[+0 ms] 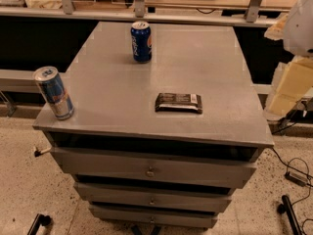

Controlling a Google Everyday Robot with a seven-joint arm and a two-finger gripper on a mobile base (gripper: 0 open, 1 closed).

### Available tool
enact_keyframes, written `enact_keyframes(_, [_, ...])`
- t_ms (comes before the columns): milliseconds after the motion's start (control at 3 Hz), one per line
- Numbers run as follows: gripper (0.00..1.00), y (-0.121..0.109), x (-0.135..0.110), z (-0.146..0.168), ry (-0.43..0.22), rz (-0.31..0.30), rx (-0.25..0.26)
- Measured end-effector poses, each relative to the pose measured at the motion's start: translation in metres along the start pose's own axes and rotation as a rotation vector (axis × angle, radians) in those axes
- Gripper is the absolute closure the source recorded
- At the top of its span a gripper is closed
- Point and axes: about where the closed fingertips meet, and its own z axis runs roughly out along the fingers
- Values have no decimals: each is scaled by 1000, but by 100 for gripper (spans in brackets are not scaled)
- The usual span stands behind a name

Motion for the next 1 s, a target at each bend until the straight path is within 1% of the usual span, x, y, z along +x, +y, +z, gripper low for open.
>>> enact_keyframes(333, [0, -31, -28, 3, -87, -30, 46])
enact_keyframes(667, [0, -79, -74, 10, -249, -43, 89])
enact_keyframes(1000, [0, -126, -122, 22, -420, -18, 106])
